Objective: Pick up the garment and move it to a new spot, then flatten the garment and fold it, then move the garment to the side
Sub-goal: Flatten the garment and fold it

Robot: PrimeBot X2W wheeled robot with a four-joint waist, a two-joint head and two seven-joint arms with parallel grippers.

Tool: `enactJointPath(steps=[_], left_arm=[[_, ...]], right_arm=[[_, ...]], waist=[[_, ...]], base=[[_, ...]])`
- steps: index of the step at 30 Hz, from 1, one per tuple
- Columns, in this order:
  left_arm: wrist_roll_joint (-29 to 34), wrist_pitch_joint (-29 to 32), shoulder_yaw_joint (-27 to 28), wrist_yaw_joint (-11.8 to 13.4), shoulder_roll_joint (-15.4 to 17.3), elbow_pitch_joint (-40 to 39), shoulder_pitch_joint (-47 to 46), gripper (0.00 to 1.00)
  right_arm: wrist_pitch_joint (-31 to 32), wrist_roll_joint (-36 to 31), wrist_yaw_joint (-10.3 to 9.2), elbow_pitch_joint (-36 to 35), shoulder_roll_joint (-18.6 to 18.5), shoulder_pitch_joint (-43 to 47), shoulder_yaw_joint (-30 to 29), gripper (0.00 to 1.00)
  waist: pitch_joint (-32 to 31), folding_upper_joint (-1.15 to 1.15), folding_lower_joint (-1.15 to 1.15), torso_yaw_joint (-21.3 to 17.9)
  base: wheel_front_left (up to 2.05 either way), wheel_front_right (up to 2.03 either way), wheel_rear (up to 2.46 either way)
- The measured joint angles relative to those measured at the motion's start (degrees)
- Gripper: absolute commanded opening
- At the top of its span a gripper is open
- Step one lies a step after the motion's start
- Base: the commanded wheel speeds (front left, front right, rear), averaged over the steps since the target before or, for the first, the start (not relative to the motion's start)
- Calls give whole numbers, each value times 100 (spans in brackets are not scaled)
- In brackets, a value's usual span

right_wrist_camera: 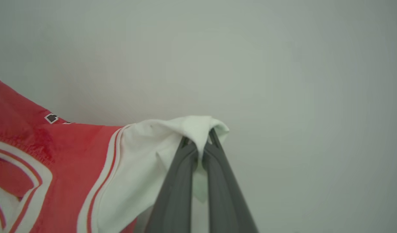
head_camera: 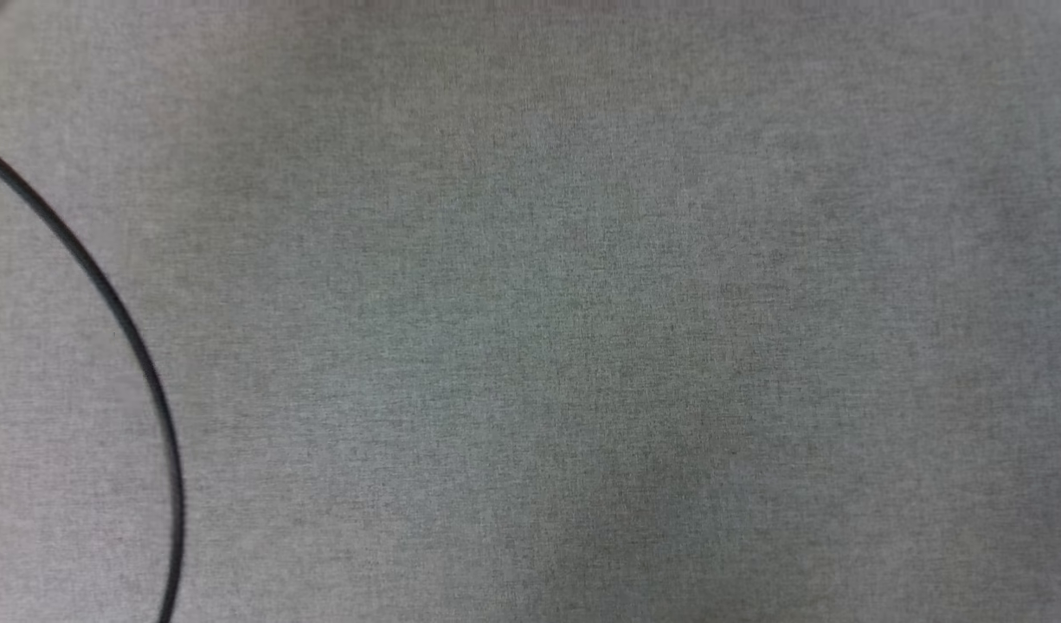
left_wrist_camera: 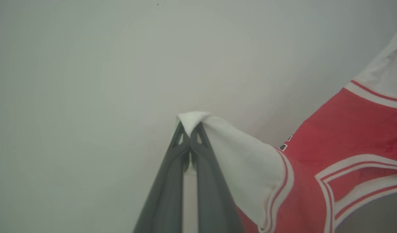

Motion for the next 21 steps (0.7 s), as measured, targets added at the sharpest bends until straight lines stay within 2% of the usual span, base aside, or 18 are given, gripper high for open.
enactJointPath(steps=[5,10,15,21], left_arm=[[-289,-153,-163,-3,51,-204,989,0],[-385,-205,-174,-4,286,-617,2198,0],[-266,-215,325,47,605,-1304,3555,0],[-127,-215,802,367,995,-2174,5414,0]], right_arm=[[-378,407,0,213,233,915,336,0],[-676,811,0,82,183,1990,844,0],[-870,1365,-1,-356,-182,3032,1254,0],[-989,1756,-1,-1003,-709,4346,1791,0]], waist=[[-268,0,0,-5],[-611,0,-1,-12],[-968,0,-1,9],[-1482,0,-1,9]], base=[[0,0,0],[0,0,0],[0,0,0],[0,0,0]])
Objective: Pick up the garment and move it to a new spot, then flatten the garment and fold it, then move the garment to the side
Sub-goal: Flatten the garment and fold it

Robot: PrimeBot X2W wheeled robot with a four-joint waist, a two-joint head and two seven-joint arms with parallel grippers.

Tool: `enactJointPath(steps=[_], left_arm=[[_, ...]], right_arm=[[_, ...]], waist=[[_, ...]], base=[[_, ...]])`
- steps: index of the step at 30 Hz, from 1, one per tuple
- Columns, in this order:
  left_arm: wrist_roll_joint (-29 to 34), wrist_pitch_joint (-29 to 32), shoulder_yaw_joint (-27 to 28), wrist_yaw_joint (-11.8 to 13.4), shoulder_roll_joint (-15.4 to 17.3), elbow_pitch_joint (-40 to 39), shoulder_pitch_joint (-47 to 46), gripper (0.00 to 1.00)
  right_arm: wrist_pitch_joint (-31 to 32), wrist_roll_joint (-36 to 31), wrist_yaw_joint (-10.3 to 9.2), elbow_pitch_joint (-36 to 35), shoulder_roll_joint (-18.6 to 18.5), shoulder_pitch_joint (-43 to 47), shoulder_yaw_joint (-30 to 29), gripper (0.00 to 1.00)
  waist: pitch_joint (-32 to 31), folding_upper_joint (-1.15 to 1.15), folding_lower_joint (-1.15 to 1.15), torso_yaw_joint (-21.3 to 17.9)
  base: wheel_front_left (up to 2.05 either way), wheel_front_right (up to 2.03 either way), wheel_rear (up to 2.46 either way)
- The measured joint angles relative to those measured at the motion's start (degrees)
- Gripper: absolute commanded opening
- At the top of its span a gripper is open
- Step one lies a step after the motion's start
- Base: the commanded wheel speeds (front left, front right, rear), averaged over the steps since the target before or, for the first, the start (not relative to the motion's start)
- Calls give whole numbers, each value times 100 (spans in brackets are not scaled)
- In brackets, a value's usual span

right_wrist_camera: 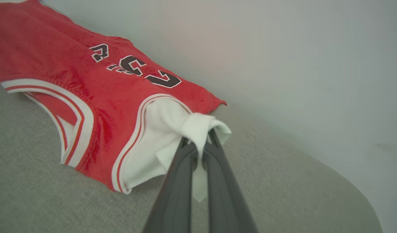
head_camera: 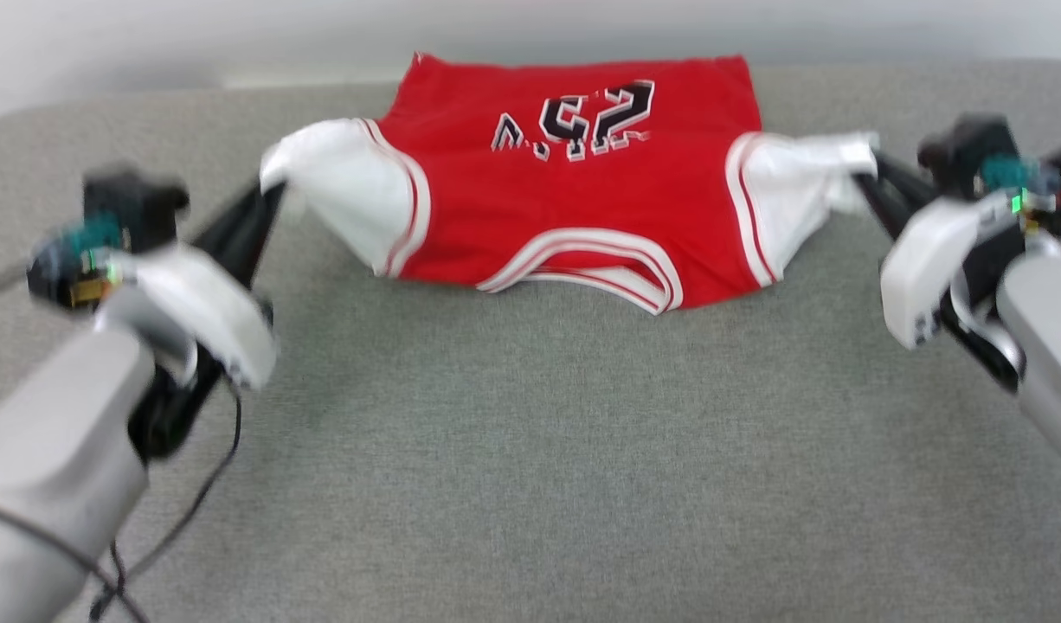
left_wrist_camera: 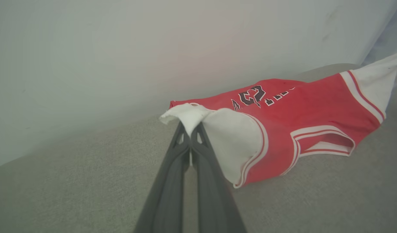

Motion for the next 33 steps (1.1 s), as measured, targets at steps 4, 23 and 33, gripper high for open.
enactJointPath(steps=[4,23,33], left_arm=[[-71,1,98,250,304,-527,1132,0],[-1111,335,-234,1658,1726,-2831,4334,0],[-1083,162,-207,1853,1557,-3073,4582,0]], right_arm=[[85,300,1,-494,-453,771,188,0],[1773,1652,0,-3200,-2361,4583,-521,0],[2616,1544,0,-3954,-2484,5562,-1397,39]], waist=[[-391,0,-1,24],[-1379,0,-2,-13],[-1281,0,0,75]], base=[[0,0,0],[0,0,0],[0,0,0]])
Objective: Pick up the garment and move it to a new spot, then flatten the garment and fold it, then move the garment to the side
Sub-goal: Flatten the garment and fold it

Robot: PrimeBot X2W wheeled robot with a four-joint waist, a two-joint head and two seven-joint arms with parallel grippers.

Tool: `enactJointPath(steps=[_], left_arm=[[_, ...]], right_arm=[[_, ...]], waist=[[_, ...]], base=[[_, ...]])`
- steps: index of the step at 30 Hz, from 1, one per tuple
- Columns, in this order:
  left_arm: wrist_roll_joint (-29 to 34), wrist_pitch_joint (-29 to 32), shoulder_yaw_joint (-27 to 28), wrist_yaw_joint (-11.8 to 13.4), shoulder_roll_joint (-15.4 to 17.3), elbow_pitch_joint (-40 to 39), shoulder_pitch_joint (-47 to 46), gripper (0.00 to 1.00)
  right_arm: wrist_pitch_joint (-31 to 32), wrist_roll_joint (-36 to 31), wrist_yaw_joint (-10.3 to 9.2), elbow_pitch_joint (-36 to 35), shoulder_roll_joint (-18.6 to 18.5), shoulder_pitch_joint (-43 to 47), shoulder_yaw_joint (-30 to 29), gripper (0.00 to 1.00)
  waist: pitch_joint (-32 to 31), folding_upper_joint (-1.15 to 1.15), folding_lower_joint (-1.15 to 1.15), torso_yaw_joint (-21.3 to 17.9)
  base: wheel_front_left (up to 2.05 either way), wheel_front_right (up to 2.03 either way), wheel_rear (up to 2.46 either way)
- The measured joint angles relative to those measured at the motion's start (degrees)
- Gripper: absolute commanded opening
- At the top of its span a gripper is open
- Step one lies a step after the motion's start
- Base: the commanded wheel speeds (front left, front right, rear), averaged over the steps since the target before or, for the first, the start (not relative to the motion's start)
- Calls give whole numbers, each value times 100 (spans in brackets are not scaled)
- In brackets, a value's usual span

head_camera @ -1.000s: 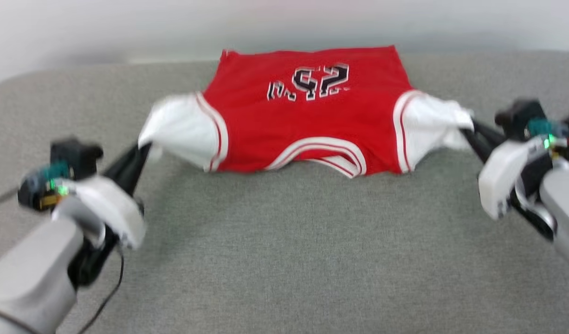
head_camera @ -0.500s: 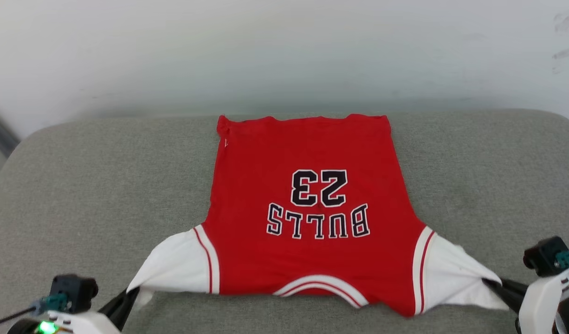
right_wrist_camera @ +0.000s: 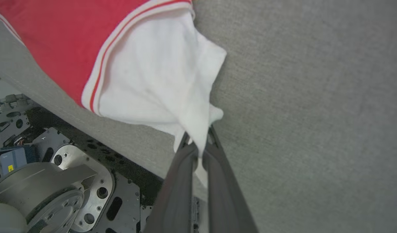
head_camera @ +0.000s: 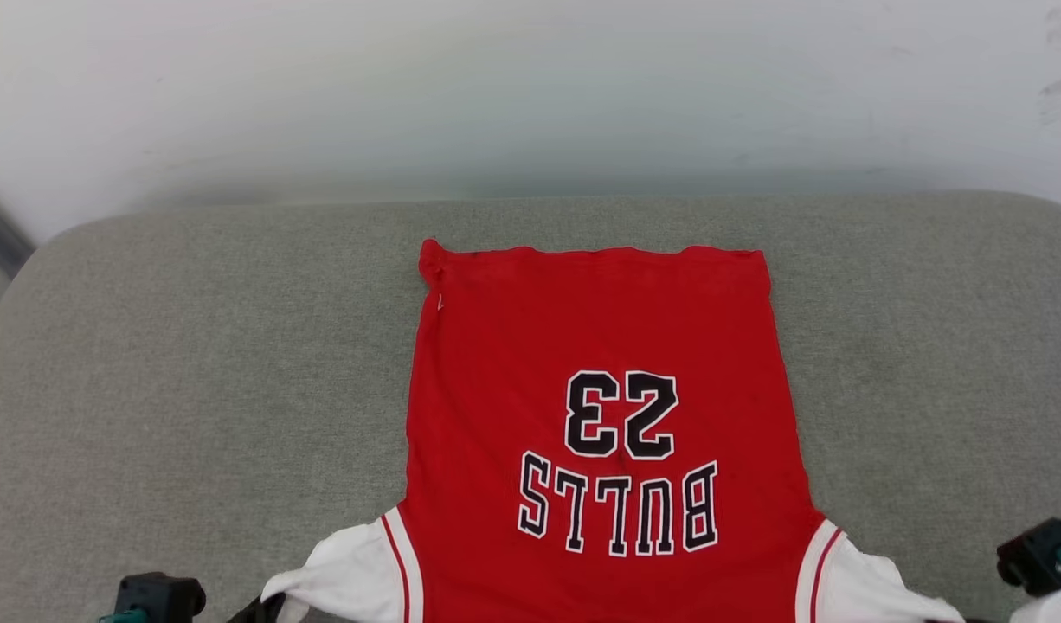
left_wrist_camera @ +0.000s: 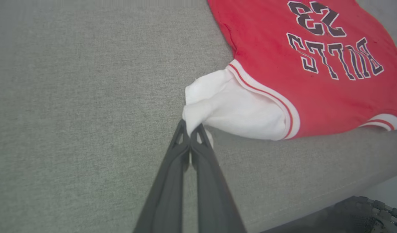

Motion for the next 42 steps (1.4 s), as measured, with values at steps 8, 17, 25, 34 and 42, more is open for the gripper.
enactJointPath(steps=[8,17,25,34,42], left_arm=[[459,-69,96,-20,-231,-350,-511,0],[1152,80,4,-154,-533,-675,-1395,0],[1529,77,31,-268,-777,-666,-1995,0],[1860,3,-20,-487,-1152,-552,-2474,0],[2091,-44,-14,-621,-1305,-448,-2776,0]], right_arm=[[348,-468,0,-777,108,-623,-1617,100],[1701,-1198,0,-569,634,-2570,-2594,100],[4189,-1270,-1,877,1091,-4553,-2382,100],[5536,-2057,-1,1870,1715,-5820,-2540,100],[5609,-2660,-1,2315,2167,-6004,-2695,100]], waist=[[214,0,1,169],[841,0,1,508],[1696,0,2,841],[2630,0,3,1184],[3126,0,2,1447]], base=[[0,0,0],[0,0,0],[0,0,0],[0,0,0],[0,0,0]])
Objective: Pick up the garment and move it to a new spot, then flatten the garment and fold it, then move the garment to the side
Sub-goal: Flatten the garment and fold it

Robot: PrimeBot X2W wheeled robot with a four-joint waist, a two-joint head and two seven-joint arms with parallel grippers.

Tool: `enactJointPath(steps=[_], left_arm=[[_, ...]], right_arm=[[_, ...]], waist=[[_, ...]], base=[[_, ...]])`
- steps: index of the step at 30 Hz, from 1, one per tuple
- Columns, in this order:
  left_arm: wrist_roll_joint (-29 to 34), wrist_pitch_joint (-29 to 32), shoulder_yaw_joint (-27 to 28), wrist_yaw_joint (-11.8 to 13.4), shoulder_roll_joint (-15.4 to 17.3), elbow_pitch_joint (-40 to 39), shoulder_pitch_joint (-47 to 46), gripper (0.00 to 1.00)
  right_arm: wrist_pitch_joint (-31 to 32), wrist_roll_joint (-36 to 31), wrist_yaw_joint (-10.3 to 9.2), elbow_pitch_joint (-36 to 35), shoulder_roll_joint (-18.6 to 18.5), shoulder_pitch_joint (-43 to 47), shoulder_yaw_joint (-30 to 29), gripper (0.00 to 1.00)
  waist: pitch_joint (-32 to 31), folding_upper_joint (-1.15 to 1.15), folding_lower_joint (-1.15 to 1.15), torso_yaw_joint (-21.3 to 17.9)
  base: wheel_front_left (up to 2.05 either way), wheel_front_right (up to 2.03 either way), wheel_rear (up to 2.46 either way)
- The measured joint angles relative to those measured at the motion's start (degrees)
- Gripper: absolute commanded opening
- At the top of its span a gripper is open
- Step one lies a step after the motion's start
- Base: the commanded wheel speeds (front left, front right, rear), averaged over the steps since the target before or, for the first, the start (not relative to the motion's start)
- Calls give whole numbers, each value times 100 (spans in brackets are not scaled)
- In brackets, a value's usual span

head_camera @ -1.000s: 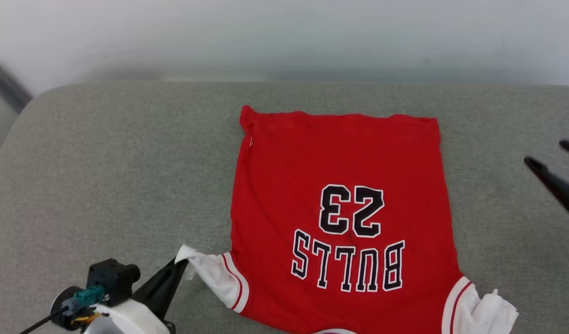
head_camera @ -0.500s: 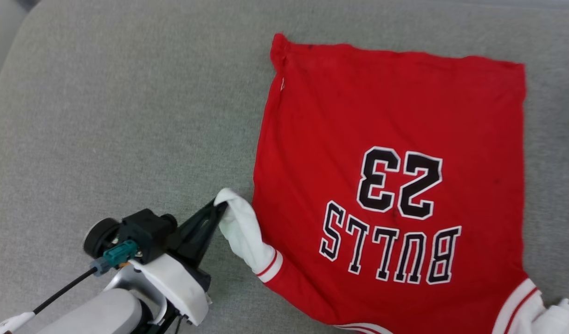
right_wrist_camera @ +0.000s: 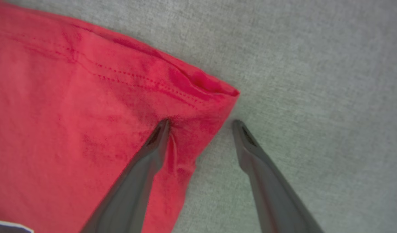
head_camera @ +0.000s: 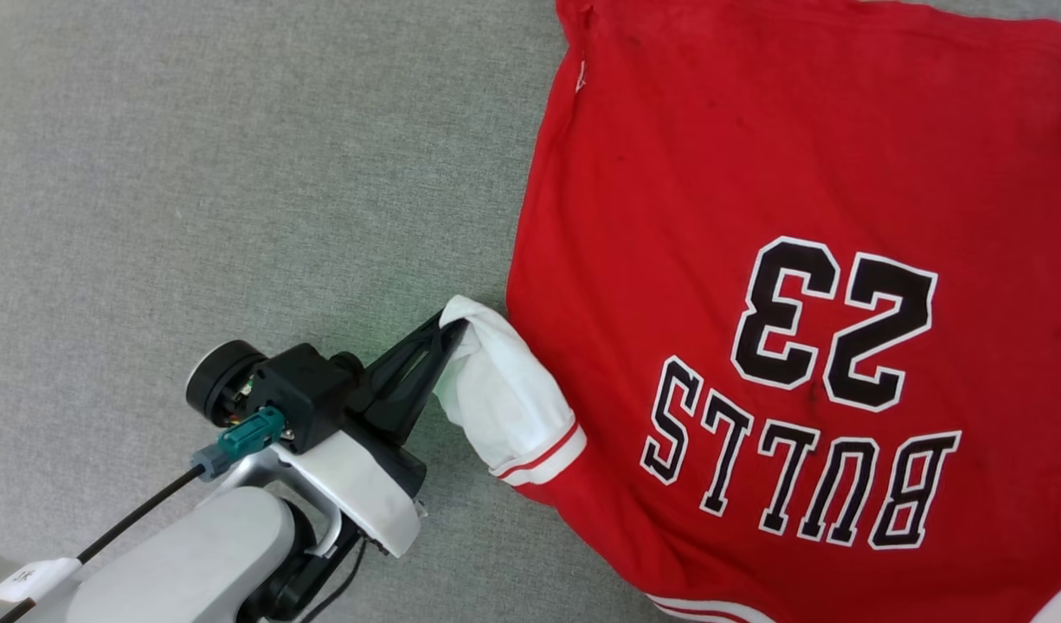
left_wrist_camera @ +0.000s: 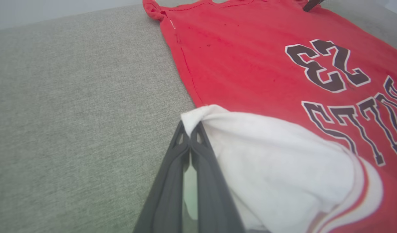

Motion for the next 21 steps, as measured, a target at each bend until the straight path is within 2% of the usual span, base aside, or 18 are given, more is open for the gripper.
enactJointPath(steps=[3,4,5,13,19,21], left_arm=[[16,-25,19,-5,-44,-2,-23,0],[14,-30,24,2,-62,-2,-22,0],[15,-33,30,4,-81,-3,-20,0],[-23,-77,66,78,-203,118,222,0],[-153,-98,137,198,-136,174,565,0],[-254,-99,193,272,-114,185,715,0]], right_arm=[[-65,12,-1,-10,2,73,25,100],[-99,43,-1,-15,-5,103,14,85],[-163,64,-1,-41,-21,138,19,0],[-662,372,0,-202,-166,326,364,0],[-1067,1066,1,-756,-765,647,812,0],[-1159,1265,1,-1056,-1078,917,1033,0]], waist=[[51,0,-1,35],[56,0,-1,33],[58,0,-1,29],[-261,0,-1,-41],[-808,0,-1,-144],[-1014,0,-1,-193]], base=[[0,0,0],[0,0,0],[0,0,0],[0,0,0],[0,0,0],[0,0,0]])
